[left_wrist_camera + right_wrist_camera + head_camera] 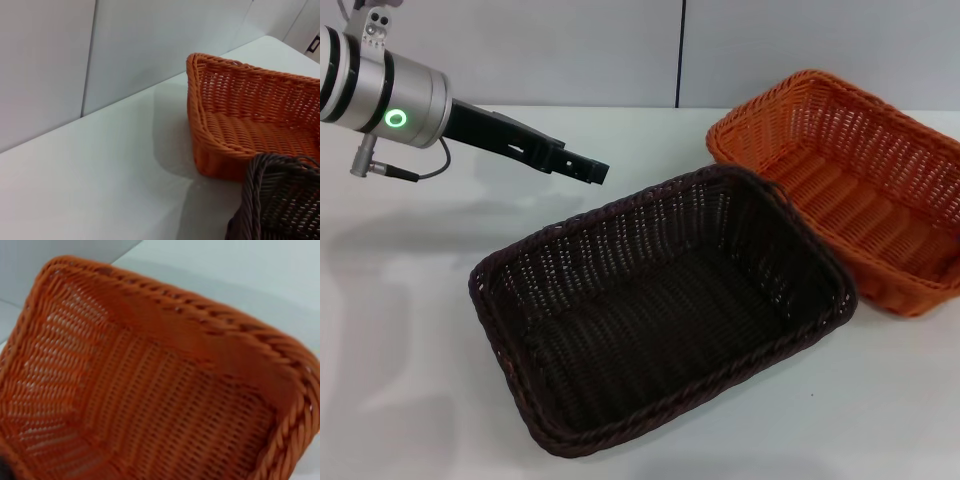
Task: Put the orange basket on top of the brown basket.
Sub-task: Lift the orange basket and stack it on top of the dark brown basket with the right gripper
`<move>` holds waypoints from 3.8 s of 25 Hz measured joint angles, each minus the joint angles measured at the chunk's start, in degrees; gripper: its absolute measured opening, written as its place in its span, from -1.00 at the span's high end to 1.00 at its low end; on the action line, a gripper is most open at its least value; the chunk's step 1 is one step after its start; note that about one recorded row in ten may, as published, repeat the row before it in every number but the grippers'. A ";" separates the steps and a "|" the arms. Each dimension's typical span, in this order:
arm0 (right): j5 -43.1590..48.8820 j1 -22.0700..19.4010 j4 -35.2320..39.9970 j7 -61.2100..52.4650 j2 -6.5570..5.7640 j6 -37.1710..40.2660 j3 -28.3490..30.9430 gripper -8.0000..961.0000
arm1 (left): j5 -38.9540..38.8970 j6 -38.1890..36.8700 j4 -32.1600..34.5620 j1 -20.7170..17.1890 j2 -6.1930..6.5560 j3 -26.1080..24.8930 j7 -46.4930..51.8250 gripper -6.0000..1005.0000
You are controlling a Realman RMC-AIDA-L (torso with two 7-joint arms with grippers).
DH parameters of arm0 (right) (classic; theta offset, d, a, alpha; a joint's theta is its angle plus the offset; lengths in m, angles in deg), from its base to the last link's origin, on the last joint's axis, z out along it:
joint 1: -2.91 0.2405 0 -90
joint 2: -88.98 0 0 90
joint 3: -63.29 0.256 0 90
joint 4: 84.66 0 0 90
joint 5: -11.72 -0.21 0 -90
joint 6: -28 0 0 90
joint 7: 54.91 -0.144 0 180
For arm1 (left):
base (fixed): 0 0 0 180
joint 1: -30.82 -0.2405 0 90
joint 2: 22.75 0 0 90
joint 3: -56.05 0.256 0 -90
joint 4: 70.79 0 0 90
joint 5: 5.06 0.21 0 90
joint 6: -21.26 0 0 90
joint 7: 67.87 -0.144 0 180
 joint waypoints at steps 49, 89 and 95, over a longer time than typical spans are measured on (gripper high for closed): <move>-37.52 -13.34 3.82 11.67 1.79 -12.86 0.85 0.43 | -0.22 -6.43 1.38 -0.04 -1.24 -0.54 -0.31 -0.71; -54.01 -12.24 6.84 24.77 15.02 0.55 -16.30 0.20 | -0.65 -12.39 1.87 0.10 -2.92 -0.82 0.15 -0.71; -53.80 -12.68 6.18 24.14 14.50 0.59 -16.37 0.16 | -0.65 -12.41 2.09 -0.10 -2.79 -0.80 0.11 -0.71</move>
